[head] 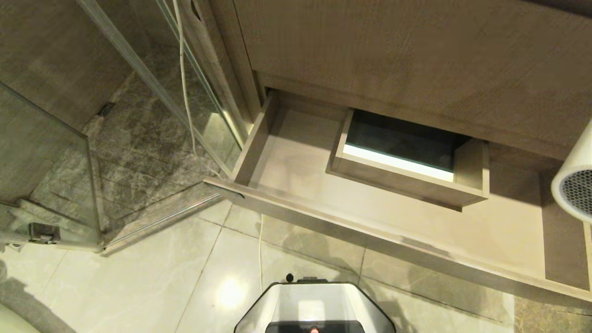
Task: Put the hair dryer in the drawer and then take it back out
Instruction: Put it into the drawer
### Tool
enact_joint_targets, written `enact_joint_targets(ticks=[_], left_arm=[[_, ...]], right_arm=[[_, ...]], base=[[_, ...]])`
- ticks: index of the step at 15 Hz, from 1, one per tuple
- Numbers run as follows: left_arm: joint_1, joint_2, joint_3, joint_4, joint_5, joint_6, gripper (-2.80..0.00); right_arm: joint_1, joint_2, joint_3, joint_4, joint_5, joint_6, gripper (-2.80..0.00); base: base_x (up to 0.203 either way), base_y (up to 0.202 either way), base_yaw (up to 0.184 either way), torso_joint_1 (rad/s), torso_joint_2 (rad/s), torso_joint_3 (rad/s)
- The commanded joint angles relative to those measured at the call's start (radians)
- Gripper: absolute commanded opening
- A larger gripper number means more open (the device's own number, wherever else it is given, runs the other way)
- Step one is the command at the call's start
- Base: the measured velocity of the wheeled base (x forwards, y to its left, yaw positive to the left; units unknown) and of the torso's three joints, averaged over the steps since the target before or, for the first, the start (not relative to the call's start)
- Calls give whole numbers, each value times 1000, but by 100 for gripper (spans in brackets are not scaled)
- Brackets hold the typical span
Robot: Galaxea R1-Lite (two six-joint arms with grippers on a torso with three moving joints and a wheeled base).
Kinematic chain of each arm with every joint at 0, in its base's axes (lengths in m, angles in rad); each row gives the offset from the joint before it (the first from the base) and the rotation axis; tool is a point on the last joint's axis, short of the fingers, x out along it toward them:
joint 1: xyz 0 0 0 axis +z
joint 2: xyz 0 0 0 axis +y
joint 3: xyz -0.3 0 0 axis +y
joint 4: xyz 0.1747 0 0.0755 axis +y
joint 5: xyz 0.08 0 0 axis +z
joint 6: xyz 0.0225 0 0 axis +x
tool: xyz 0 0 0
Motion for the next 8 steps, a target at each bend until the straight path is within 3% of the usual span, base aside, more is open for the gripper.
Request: enact_joint_targets(ticks=[1, 8], left_arm=[[-1, 0, 0, 2, 0, 0, -280], [-1, 0, 2, 2, 0, 0, -280]], right_arm=[[0, 3, 8, 4, -1, -3, -280], [0, 8, 43, -10, -1, -3, -280]], base=[[0, 0, 0, -39, 441, 352], [0, 0, 0, -39, 376, 370]])
